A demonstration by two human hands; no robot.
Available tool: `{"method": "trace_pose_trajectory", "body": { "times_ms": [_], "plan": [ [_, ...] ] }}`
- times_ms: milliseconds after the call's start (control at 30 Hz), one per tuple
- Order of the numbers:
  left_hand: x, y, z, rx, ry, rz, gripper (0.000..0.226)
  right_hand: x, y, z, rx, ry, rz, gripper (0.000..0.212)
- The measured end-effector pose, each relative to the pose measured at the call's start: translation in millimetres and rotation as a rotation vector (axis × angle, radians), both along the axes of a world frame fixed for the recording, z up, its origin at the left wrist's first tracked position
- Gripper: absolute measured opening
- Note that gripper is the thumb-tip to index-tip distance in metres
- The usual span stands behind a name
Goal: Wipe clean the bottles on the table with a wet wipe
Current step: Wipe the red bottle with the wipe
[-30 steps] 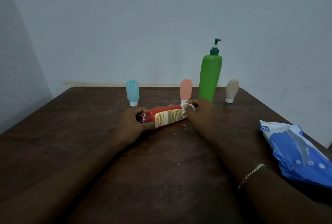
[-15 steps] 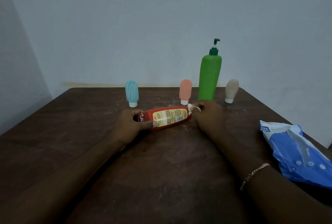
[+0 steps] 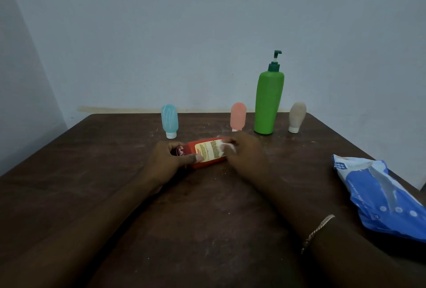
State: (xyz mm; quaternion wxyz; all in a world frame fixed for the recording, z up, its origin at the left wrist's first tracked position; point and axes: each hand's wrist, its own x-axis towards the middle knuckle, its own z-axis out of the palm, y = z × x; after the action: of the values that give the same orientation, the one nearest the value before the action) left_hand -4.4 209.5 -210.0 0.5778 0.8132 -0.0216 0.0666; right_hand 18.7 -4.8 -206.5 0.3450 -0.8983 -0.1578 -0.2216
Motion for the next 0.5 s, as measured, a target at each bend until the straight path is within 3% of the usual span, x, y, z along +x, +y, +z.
{"method": "trace_pose_trajectory", "body": {
  "times_ms": [100, 333, 500],
  "plan": [
    [0, -1, 1, -0.006, 0.001, -0.003, 0.031, 14, -32, -2, 0.104, 0.103, -0.16, 0.004],
    [2, 2, 1, -0.048, 0.037, 0.006, 0.025, 17, -29, -3, 0.165, 0.112, -0.195, 0.003],
    [1, 0, -1, -0.056, 0.013, 0.014, 0.025, -12, 13, 1, 0.059, 0.039, 0.124, 0.009]
  ]
}}
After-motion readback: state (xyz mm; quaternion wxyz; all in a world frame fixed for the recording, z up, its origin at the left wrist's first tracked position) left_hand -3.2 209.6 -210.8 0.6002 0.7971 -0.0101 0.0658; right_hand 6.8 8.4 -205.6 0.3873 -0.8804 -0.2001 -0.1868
